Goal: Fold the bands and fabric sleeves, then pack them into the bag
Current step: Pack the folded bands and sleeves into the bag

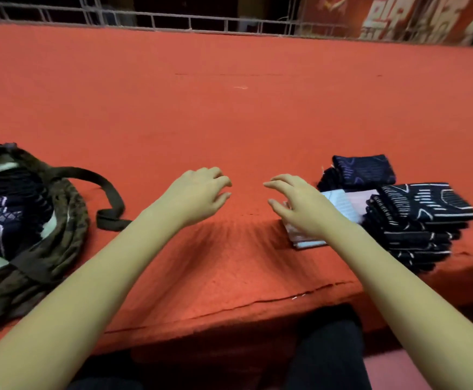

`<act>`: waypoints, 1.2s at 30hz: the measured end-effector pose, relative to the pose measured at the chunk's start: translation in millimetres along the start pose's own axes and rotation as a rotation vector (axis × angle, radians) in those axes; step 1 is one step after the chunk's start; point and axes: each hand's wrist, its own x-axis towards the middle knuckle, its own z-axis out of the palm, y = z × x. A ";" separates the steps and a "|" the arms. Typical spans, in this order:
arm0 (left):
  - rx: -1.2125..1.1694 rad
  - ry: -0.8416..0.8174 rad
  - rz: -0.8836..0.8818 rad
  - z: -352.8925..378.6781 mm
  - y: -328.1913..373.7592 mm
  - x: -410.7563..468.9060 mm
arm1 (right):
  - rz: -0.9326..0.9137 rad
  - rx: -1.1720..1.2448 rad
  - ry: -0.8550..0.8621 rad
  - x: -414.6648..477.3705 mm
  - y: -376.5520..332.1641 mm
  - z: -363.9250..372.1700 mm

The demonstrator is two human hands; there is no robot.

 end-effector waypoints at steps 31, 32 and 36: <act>-0.206 0.219 0.190 113.0 131.3 43.9 | 0.155 0.035 0.024 -75.5 86.7 52.9; -0.200 0.211 0.203 111.0 130.6 46.3 | 0.159 0.033 0.014 -74.5 86.9 52.4; -0.152 0.161 0.240 101.9 132.8 58.2 | 0.170 -0.021 -0.008 -72.6 87.5 53.2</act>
